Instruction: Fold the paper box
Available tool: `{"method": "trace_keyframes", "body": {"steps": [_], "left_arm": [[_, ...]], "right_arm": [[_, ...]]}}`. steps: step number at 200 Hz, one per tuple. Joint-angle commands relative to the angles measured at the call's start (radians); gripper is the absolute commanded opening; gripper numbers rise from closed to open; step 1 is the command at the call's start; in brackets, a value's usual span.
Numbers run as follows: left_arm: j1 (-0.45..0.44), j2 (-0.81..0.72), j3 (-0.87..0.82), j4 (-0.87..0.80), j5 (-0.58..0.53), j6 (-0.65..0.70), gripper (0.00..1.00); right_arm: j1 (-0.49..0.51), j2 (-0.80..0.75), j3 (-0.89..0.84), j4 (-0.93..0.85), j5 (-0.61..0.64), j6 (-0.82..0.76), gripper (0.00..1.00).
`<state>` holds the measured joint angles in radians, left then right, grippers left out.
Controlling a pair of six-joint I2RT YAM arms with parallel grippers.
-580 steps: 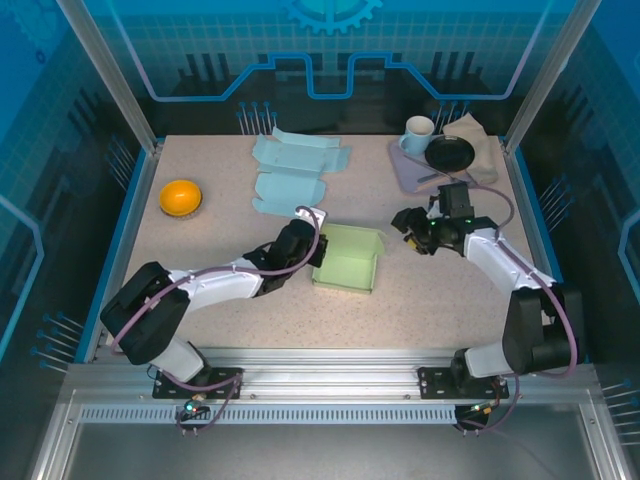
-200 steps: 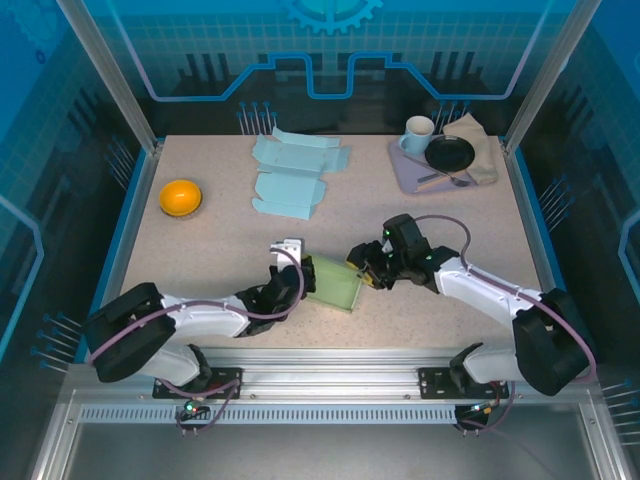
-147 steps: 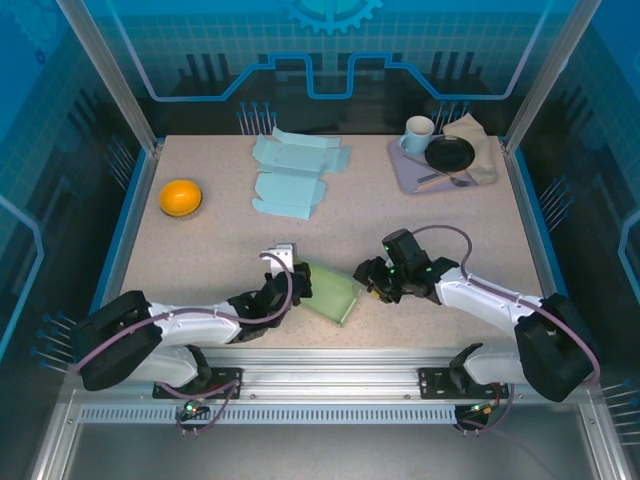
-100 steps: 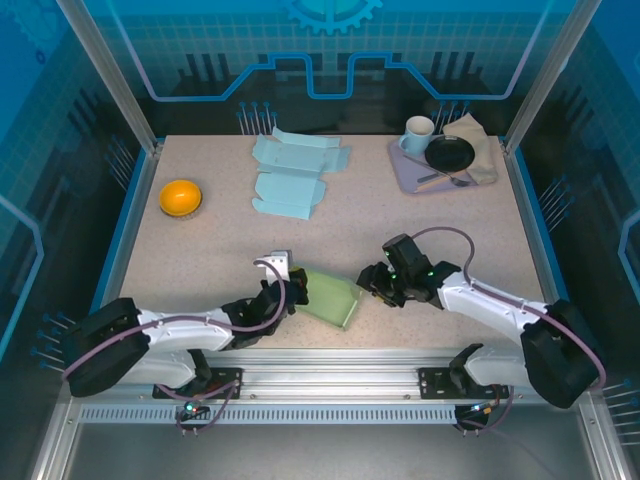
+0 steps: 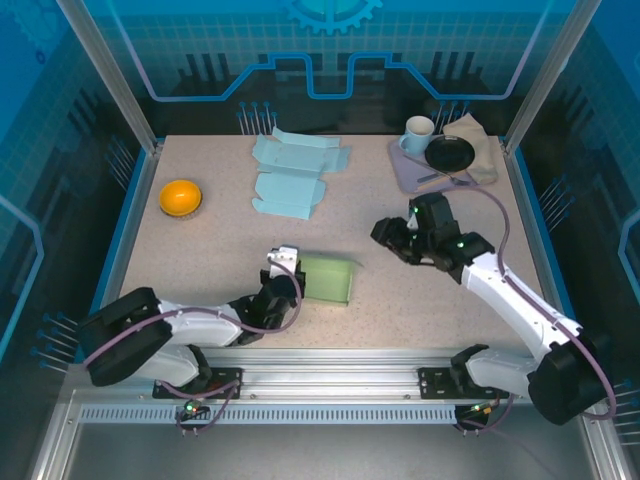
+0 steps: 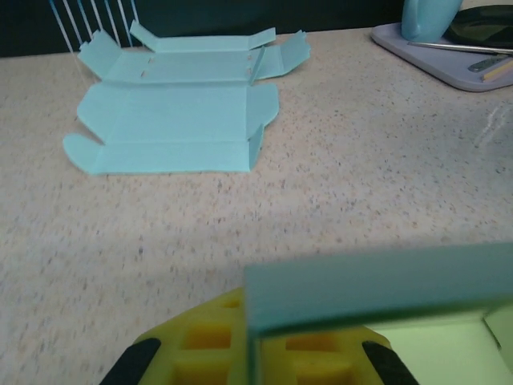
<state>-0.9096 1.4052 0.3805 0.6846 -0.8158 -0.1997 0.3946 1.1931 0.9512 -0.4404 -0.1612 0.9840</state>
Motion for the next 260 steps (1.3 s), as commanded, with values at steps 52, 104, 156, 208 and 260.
{"method": "trace_keyframes", "body": {"steps": [52,104,156,208,260], "left_arm": [[0.119,0.198,0.142,0.204,0.240,0.195,0.00],[0.115,0.289,0.123,0.303,0.223,0.130,0.00],[0.078,0.350,0.092,0.323,0.187,0.092,0.00],[0.064,0.392,0.054,0.333,0.187,0.002,0.00],[0.064,0.274,0.107,0.107,0.240,-0.030,0.00]], "right_arm": [[-0.015,0.247,0.189,-0.064,-0.052,-0.097,0.54],[0.080,0.361,0.157,-0.041,-0.037,-0.063,0.55],[0.104,0.351,0.063,0.029,-0.048,0.004,0.53],[0.119,0.339,0.013,0.092,-0.070,0.071,0.51],[0.119,0.327,0.077,0.081,-0.115,0.108,0.53]]}}
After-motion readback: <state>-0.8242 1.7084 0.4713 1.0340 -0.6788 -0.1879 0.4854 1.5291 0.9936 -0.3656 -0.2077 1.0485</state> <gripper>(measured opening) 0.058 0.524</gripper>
